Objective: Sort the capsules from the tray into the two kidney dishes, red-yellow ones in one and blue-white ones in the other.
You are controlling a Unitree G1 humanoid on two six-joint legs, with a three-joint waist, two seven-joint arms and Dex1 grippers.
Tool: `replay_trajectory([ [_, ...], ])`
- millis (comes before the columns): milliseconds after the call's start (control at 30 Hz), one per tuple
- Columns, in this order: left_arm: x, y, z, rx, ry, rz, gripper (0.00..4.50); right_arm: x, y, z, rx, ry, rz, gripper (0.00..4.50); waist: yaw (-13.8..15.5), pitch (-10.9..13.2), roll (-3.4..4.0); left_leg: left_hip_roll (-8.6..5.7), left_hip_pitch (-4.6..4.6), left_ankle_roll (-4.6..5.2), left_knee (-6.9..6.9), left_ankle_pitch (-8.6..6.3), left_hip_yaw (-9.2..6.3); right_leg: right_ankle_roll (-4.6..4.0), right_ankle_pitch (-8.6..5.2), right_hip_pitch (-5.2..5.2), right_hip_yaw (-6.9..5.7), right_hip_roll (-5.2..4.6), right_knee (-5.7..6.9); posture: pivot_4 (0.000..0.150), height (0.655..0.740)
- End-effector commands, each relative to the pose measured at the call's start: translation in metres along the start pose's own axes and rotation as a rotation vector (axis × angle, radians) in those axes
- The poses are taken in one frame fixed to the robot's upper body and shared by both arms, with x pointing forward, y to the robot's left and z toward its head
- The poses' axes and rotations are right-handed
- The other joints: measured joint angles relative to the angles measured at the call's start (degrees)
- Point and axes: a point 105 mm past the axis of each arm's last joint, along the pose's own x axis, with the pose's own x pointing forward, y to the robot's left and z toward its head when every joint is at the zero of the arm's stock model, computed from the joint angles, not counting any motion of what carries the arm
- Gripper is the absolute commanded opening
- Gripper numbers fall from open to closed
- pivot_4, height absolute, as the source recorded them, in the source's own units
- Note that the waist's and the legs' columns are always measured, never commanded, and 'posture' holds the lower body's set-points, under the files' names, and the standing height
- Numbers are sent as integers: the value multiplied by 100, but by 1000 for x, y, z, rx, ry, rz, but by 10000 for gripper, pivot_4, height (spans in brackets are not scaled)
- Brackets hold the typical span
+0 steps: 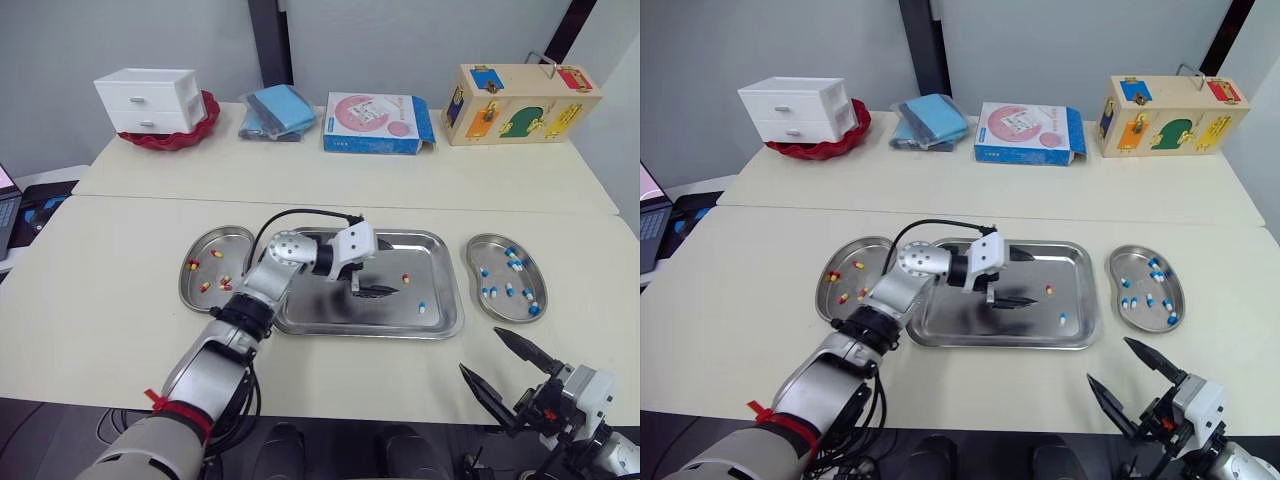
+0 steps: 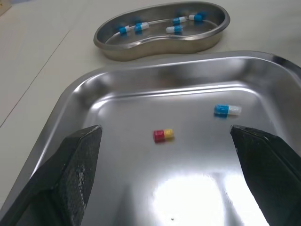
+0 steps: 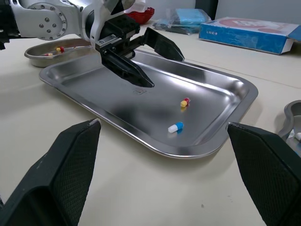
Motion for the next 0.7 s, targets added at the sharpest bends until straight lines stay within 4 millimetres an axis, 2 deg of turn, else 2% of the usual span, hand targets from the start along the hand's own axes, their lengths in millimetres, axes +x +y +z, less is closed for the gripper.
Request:
replay_trajectory([
  [33,14,1,3,28,13,-10,45000,3,5,10,-29,-32,-1,44907,-4,0,1,0,0,0,-1,0,-1,0,0,0,-1,0,0,1500,7400],
  [300,35,-2,-4,18,69,-20,45000,1,10,11,-27,-24,-29,44907,-3,0,0,-1,-1,0,-1,0,-1,1,0,-1,0,0,1,1500,7400],
  [633,38,-1,-13,18,115,-4,45000,0,14,10,-27,-25,-56,44907,-3,-1,1,-1,0,0,-1,0,-2,1,-1,0,-1,0,2,1500,7400],
  [700,39,-1,-14,22,118,-2,41188,0,14,9,-29,-24,-59,45000,-3,-1,1,-1,-1,0,-1,0,-2,1,-1,0,-1,0,2,1500,7400],
])
